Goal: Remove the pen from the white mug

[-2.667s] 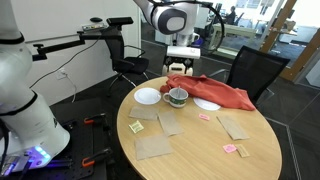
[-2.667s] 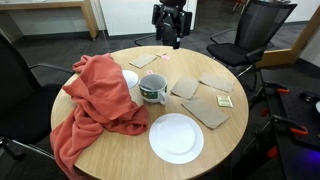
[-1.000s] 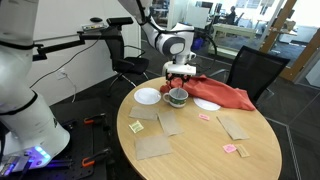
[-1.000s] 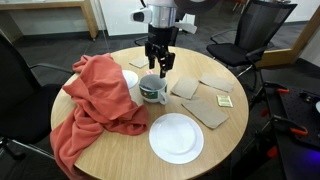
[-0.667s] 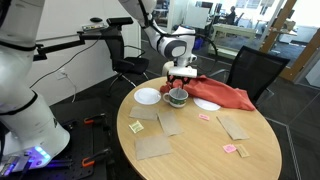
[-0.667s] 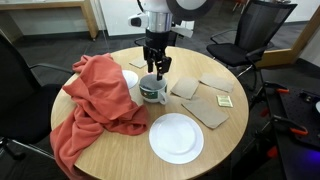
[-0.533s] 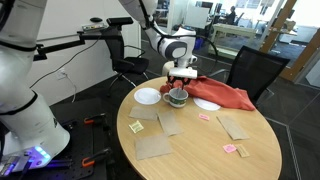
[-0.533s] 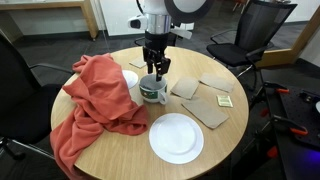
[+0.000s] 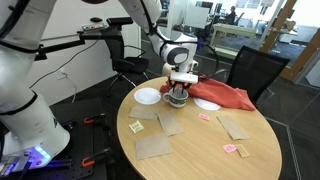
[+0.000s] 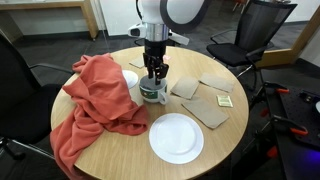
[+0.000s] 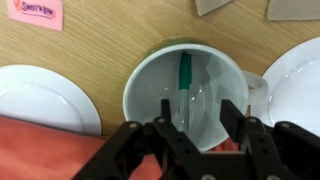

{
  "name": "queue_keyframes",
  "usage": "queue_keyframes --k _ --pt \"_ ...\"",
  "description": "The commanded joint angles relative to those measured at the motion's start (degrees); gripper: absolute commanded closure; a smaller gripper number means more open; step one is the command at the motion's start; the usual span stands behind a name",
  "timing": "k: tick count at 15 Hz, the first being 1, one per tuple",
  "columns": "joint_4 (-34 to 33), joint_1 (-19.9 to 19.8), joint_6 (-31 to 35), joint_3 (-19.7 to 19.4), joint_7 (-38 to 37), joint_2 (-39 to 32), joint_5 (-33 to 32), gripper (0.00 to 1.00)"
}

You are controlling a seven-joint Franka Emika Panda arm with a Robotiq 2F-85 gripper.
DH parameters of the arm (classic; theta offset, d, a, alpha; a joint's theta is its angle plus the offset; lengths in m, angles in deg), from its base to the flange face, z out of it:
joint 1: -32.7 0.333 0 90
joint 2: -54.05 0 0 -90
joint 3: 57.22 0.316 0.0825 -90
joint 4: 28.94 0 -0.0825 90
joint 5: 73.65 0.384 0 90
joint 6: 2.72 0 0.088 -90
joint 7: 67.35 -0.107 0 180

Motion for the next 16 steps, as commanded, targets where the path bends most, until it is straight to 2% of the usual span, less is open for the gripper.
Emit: queue_keyframes --k 1,10,11,13,14,16 --pt "-2.02 -1.15 1.18 1.29 -2.18 -1.94 -0.93 0.45" --pt "-6.09 -1.81 2.1 2.92 -1.85 -5.6 -0.4 0.45" --pt "-6.64 -1.9 2.01 3.16 -1.74 -6.1 -0.35 0.48" --pt "-7.68 -1.91 1.77 3.45 -1.71 -7.0 -0.42 0.62" --pt "-8.07 -1.9 1.76 3.55 -1.72 -7.39 -0.45 0.8" --pt "-8.3 -1.99 1.83 3.59 -1.82 -7.71 -0.46 0.96"
